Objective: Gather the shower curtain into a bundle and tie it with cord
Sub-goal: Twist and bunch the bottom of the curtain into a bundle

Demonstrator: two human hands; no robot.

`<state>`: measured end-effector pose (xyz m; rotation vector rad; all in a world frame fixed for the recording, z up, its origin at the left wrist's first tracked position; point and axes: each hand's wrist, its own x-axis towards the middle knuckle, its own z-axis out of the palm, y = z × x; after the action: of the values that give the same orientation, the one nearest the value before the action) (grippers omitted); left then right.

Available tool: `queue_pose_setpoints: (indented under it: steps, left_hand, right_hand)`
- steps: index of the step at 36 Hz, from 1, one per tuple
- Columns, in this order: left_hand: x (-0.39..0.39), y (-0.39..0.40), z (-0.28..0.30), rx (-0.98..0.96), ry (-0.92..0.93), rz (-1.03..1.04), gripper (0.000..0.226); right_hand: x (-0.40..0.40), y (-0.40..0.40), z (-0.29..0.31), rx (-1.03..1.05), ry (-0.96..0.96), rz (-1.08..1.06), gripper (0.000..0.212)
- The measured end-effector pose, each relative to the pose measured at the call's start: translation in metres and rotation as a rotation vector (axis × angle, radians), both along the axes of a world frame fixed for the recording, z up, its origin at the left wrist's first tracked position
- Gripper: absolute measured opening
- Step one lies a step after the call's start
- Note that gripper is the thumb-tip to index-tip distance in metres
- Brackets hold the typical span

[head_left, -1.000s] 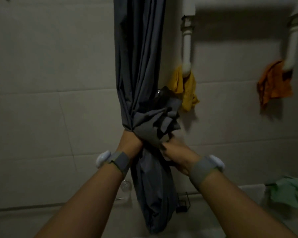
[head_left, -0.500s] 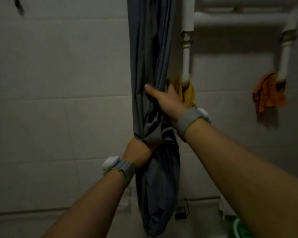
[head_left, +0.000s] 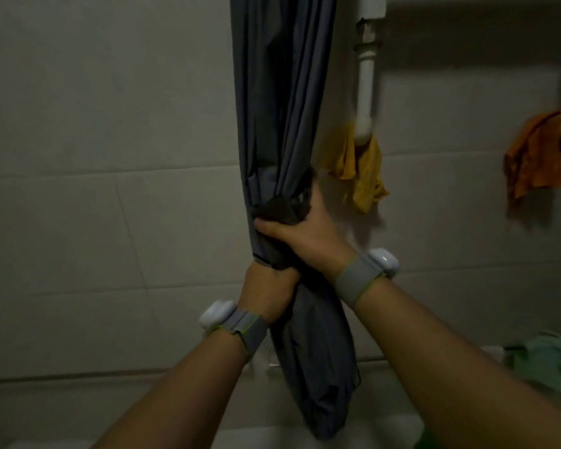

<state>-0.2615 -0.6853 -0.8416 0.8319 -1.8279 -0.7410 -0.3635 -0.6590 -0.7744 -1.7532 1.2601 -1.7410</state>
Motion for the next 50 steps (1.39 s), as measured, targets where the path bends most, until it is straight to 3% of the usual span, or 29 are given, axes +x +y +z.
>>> queue_pose_setpoints:
  steps: [4,6,9,12,13,14,15,16,17,18,19,20,22,23,26,28,30,33,36,38,41,45,48,50]
  left_hand:
    - [0.007,0.016,0.021,0.153,-0.053,-0.223,0.052]
    - [0.019,0.019,0.045,0.420,-0.088,-0.367,0.054]
    - [0.042,0.022,0.089,0.706,0.023,-0.423,0.066]
    - [0.045,0.017,0.139,0.631,0.106,-0.290,0.089]
    - [0.039,0.015,0.164,0.612,0.035,-0.289,0.095]
    - [0.034,0.022,0.170,0.610,-0.031,-0.287,0.097]
    - [0.027,0.021,0.190,0.632,-0.082,-0.296,0.091]
    - [0.022,0.027,0.204,0.678,-0.105,-0.292,0.075]
    - [0.023,0.035,0.200,0.713,-0.093,-0.298,0.052]
    - [0.024,0.042,0.206,0.760,-0.068,-0.324,0.030]
    - [0.023,0.043,0.210,0.804,-0.054,-0.319,0.016]
    - [0.026,0.050,0.213,0.838,-0.063,-0.286,0.011]
    - [0.031,0.057,0.204,0.820,-0.087,-0.147,0.022]
    - [0.028,0.057,0.199,0.839,-0.104,-0.093,0.027]
    - [0.022,0.062,0.180,0.928,-0.076,0.060,0.021]
    - [0.016,0.070,0.201,1.013,0.053,0.198,0.016]
    - [0.010,0.082,0.224,1.115,0.211,0.227,0.003]
    - [0.005,0.091,0.240,1.292,0.470,0.154,0.016]
    - [0.001,0.099,0.245,1.425,0.657,0.058,0.036]
    - [0.006,0.114,0.254,1.491,0.730,0.017,0.039]
    - [0.009,0.127,0.271,1.559,0.848,-0.047,0.036]
    - [0.016,0.134,0.299,1.571,0.904,-0.141,0.036]
    - [0.019,0.151,0.295,1.546,0.601,-0.241,0.041]
    - [0.032,0.155,0.291,1.404,0.447,-0.136,0.040]
  right_hand:
    - [-0.002,-0.009,0.013,0.238,-0.220,0.009,0.080]
    - [-0.006,-0.010,0.025,0.325,-0.283,-0.053,0.055]
    - [-0.019,0.008,0.047,0.445,-0.224,-0.099,0.041]
    - [0.007,0.017,0.068,0.560,0.040,-0.158,0.039]
    - [0.001,0.019,0.072,0.683,0.220,-0.267,0.038]
    - [0.023,0.013,0.069,0.799,0.232,-0.319,0.044]
    - [0.057,-0.009,0.085,0.880,0.340,-0.655,0.048]
    - [0.074,-0.015,0.091,0.904,0.386,-0.848,0.050]
    - [0.072,-0.016,0.077,0.907,0.474,-0.872,0.047]
    - [0.056,0.009,0.086,1.009,0.357,-0.642,0.042]
    - [0.034,0.053,0.100,1.089,0.370,-0.462,0.038]
    - [0.022,0.062,0.102,0.992,0.388,-0.418,0.038]
    - [0.012,0.071,0.093,1.005,0.415,-0.104,0.038]
    - [0.009,0.078,0.096,1.054,0.408,-0.173,0.036]
    - [0.032,0.116,0.106,0.909,0.333,-0.745,0.055]
    - [0.057,0.165,0.130,0.697,0.272,-0.814,0.051]
    - [0.074,0.223,0.135,0.743,0.078,-0.785,0.033]
    - [0.078,0.253,0.128,1.046,-0.553,-0.504,0.043]
    - [0.048,0.234,0.137,0.793,-1.183,-0.283,0.046]
    - [0.029,0.216,0.173,0.608,-1.321,-0.202,0.054]
    - [0.014,0.190,0.216,0.520,-1.052,-0.168,0.046]
    - [0.019,0.172,0.255,0.415,-0.530,-0.308,0.080]
    - [0.022,0.164,0.279,0.278,-0.362,-0.345,0.088]
    - [0.032,0.159,0.300,0.290,-0.271,-0.305,0.100]
